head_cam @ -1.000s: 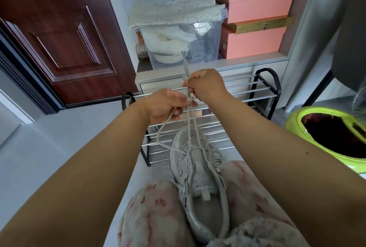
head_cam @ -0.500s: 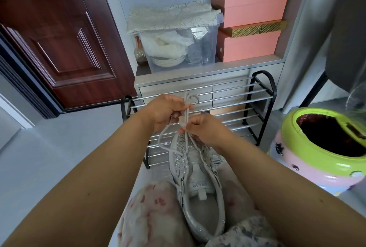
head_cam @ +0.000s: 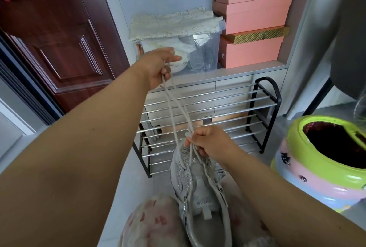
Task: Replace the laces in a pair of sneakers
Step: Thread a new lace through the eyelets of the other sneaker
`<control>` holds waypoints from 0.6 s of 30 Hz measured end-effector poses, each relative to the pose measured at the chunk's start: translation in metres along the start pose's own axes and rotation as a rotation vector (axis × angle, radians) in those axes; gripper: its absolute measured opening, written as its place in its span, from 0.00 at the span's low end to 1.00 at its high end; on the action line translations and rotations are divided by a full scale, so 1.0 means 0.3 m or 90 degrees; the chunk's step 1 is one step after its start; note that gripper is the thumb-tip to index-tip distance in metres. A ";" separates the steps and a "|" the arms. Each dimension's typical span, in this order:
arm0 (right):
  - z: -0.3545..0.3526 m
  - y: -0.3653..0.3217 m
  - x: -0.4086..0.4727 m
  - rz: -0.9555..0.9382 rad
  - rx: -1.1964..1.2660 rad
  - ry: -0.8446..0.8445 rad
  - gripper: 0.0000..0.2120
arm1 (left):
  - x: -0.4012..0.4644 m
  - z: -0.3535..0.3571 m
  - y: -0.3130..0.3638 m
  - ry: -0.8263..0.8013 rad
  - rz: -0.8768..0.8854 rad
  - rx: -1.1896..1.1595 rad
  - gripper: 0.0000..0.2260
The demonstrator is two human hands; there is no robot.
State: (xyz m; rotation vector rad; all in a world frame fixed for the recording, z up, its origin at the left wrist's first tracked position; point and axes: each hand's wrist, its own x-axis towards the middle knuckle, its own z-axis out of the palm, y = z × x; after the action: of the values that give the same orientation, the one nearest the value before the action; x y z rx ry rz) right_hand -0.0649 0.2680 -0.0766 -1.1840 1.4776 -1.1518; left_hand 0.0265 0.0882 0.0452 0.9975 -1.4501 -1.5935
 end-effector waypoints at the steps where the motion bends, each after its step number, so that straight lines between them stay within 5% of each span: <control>1: -0.001 0.001 0.002 0.000 0.005 0.000 0.12 | 0.016 0.003 0.001 0.002 -0.008 0.020 0.13; 5: -0.006 0.009 0.014 0.016 0.017 0.003 0.13 | 0.045 0.018 -0.056 -0.048 -0.074 0.093 0.09; 13: -0.022 -0.029 0.042 0.000 0.057 0.063 0.13 | 0.029 -0.012 -0.199 -0.023 -0.132 -0.010 0.08; 18: -0.061 -0.138 0.094 -0.084 0.093 0.097 0.14 | 0.031 -0.048 -0.126 -0.009 -0.067 -0.038 0.21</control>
State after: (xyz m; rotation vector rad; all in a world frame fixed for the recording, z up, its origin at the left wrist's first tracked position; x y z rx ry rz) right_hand -0.0805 0.2380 -0.0354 -1.1267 1.4173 -1.4419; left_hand 0.0347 0.0768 0.0061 1.0444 -1.3716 -1.7123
